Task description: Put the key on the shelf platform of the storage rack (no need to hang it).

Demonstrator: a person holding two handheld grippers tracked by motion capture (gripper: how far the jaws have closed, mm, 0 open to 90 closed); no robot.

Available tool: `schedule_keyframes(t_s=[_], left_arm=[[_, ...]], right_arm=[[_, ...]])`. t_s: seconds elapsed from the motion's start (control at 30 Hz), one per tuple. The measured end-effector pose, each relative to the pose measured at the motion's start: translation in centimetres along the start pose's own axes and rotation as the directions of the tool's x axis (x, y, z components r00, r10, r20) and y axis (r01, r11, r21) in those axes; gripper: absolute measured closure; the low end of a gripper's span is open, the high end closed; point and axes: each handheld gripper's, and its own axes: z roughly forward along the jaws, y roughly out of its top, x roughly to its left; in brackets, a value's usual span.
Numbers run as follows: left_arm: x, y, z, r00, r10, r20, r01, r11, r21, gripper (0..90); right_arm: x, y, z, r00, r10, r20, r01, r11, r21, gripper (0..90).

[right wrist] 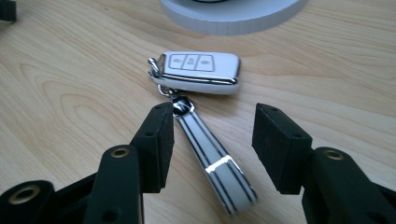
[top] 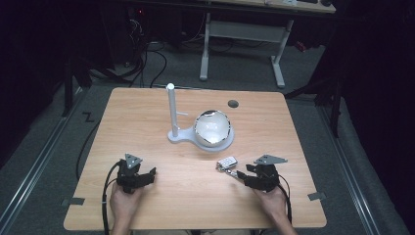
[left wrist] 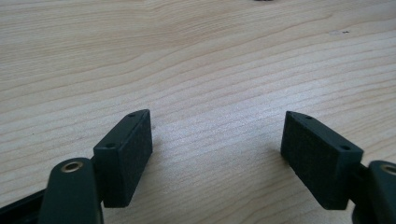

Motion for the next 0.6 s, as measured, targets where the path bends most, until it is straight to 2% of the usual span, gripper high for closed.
schedule_keyframes(t_s=[0.23,0.3,0.6], left_arm=[[0.0,0.0,0.0,1.0,-0.003,0.001,0.003,1.0,0.0,25.2],[0.0,0.0,0.0,1.0,-0.005,0.002,0.005,1.0,-0.001,25.4],[0.1,0.0,0.0,1.0,-0.007,0.002,0.007,1.0,-0.002,25.4]], right_arm=[[1.2,0.5,1.8,0.9988,-0.04,-0.03,0.041,0.999,0.03,50.6],[1.6,0.7,2.5,0.9974,-0.066,-0.028,0.067,0.997,0.034,51.3],[2.2,0.8,3.8,0.9947,-0.1,-0.027,0.101,0.993,0.058,53.6]])
